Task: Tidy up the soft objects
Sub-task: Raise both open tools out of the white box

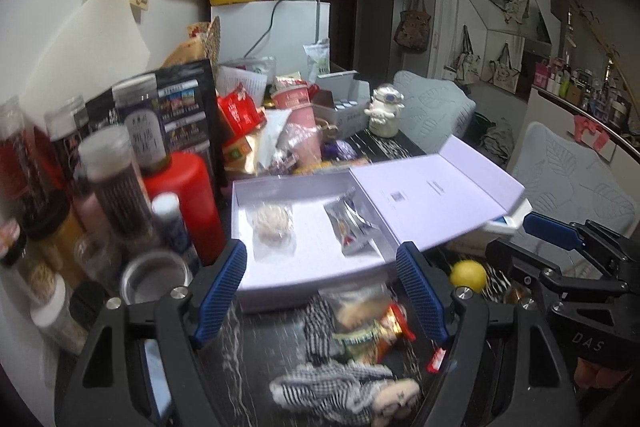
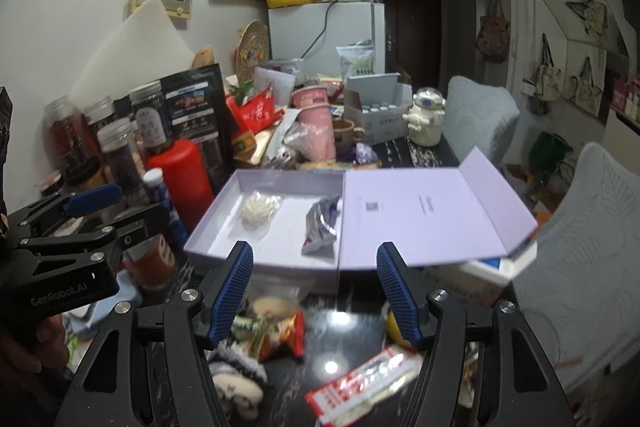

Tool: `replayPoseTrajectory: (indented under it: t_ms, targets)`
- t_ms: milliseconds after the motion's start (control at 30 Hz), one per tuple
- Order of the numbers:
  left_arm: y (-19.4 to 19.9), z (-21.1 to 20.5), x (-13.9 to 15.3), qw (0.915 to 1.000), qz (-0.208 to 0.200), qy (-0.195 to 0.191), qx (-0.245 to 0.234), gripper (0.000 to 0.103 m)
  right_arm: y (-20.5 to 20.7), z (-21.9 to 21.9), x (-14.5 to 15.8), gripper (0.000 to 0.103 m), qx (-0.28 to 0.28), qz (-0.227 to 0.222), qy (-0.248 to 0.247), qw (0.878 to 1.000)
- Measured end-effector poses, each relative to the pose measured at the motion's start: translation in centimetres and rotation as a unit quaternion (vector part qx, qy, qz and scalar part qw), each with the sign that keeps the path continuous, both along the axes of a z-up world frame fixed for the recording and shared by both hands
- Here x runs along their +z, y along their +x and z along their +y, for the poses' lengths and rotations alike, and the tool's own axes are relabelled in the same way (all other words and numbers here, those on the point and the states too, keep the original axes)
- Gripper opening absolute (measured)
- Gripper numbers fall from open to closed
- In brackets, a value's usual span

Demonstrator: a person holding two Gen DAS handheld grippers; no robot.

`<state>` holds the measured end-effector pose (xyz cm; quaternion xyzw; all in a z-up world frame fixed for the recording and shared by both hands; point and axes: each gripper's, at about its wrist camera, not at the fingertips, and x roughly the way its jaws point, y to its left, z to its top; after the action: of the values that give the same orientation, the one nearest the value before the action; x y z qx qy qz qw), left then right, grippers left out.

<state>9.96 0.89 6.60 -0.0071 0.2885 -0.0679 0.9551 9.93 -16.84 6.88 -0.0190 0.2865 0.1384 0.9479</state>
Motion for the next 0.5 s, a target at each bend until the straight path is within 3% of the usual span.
replayPoseTrajectory:
  t_ms: [500]
  targets:
    - [-4.1, 0.4, -5.5, 0.9981, 0.06, -0.007, -0.008, 0.077, -5.1, -0.5, -6.5, 0.065, -0.018, 0.073, 0.003, 0.997]
